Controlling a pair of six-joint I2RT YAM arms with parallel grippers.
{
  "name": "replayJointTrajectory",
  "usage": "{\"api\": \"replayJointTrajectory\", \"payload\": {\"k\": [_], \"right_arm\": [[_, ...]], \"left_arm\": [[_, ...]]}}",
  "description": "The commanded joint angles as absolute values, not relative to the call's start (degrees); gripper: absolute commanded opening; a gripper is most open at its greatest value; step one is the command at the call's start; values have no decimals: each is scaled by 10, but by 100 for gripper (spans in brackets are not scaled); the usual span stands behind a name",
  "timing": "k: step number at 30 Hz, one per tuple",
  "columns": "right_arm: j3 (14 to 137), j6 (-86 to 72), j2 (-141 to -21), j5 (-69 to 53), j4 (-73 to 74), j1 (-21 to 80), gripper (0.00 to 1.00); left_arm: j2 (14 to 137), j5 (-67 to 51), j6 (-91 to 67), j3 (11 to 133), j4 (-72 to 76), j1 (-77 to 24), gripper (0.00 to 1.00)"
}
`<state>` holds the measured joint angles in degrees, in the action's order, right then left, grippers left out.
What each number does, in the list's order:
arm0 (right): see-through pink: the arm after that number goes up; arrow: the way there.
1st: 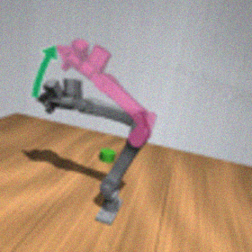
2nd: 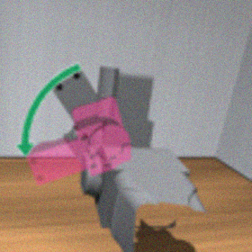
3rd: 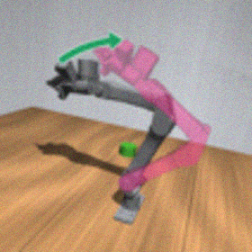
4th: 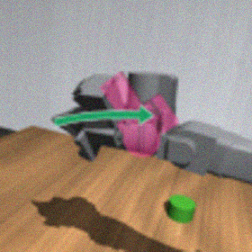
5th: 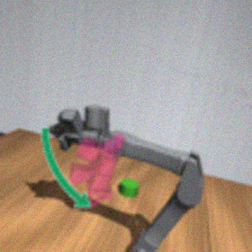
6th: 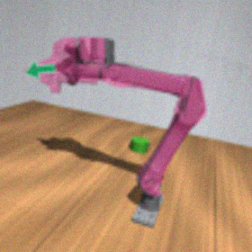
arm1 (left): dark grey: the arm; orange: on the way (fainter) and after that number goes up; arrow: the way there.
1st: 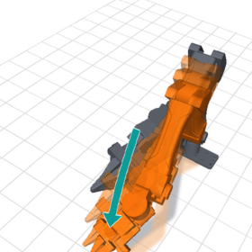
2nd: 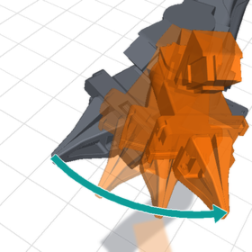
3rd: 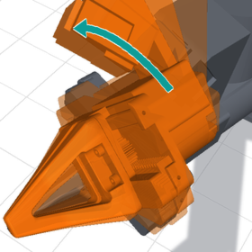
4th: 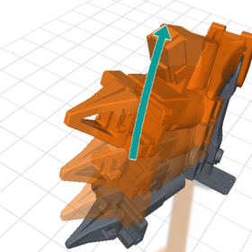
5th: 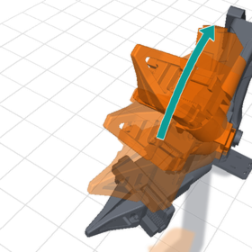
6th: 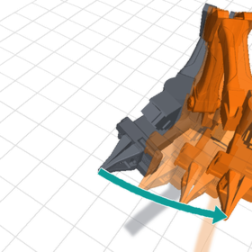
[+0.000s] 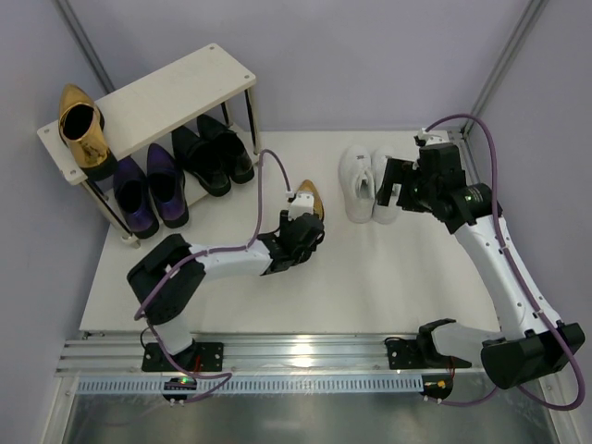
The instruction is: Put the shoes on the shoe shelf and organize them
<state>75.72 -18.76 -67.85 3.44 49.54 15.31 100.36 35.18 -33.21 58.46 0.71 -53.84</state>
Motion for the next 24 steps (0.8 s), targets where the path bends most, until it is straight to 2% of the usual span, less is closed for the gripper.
{"api": "replayJointTrajectory", "payload": {"k": [1, 8, 9, 10, 11, 13, 14, 16, 24], "right_arm": [[746, -203, -660, 58, 502, 142, 97], [728, -205, -658, 40, 499, 130, 97], [724, -204, -657, 38, 497, 129, 97], [722, -204, -657, 37, 497, 129, 98], [720, -204, -655, 33, 497, 128, 97], [717, -204, -655, 29, 497, 129, 98], [715, -203, -656, 27, 497, 127, 97], [714, -202, -655, 26, 497, 128, 97], [713, -200, -656, 19, 498, 127, 98]], "left_arm": [[952, 265, -323, 526, 70, -542, 0], [919, 185, -334, 425, 120, -544, 0], [919, 182, -334, 416, 116, -544, 3], [918, 182, -335, 414, 113, -544, 8], [918, 181, -337, 411, 113, -544, 20], [916, 184, -338, 412, 108, -544, 38], [913, 188, -338, 414, 107, -545, 51], [916, 196, -338, 422, 100, -547, 61], [946, 208, -333, 460, 80, -553, 71]]}}
